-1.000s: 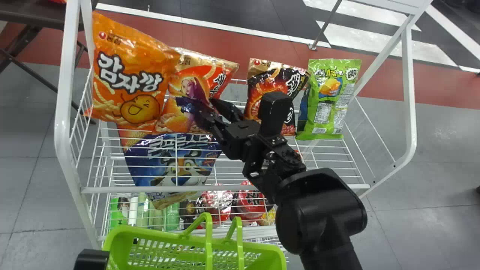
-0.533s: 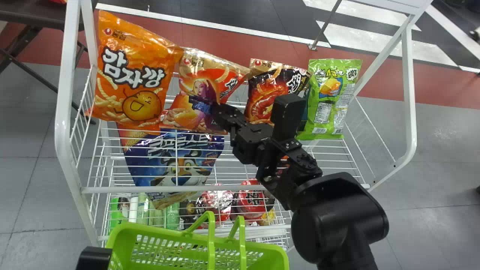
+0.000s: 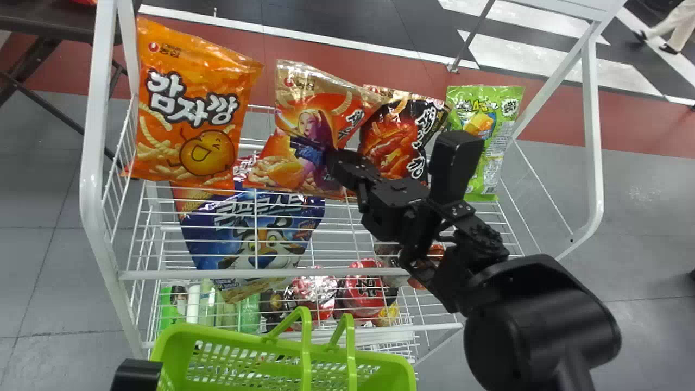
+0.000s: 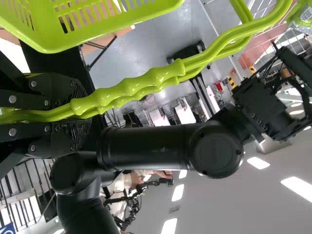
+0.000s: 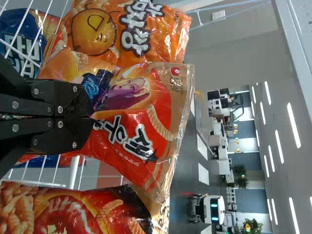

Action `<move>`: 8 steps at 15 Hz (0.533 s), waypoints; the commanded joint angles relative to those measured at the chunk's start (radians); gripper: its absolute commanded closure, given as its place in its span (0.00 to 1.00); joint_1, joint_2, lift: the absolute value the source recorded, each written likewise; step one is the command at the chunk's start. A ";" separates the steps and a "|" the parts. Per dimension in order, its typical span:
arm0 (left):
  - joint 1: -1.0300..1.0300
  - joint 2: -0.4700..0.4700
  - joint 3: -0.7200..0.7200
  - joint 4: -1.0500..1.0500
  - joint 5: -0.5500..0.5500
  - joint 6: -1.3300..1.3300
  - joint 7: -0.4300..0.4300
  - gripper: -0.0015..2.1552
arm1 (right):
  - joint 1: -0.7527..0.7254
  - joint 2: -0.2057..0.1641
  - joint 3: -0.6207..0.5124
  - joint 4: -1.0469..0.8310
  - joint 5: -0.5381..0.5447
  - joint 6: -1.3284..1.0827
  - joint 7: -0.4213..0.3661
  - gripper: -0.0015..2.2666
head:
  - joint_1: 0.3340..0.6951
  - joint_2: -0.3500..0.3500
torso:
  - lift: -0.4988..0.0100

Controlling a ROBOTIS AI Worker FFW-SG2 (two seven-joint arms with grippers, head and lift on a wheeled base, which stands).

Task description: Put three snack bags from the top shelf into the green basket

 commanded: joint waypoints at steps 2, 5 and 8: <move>0.000 0.003 0.003 0.003 0.003 0.000 -0.006 0.70 | 0.061 -0.016 -0.122 -0.151 -0.100 0.181 0.032 0.99 | 1.00 0.00 | 0.89; -0.005 0.000 0.014 0.011 0.009 0.000 -0.020 0.70 | 0.147 -0.019 -0.277 -0.344 -0.203 0.408 0.056 0.99 | 1.00 0.00 | 0.89; -0.009 -0.006 0.043 0.020 0.018 -0.022 -0.020 0.70 | 0.207 -0.007 -0.455 -0.450 -0.284 0.531 0.096 0.99 | 1.00 0.00 | 0.89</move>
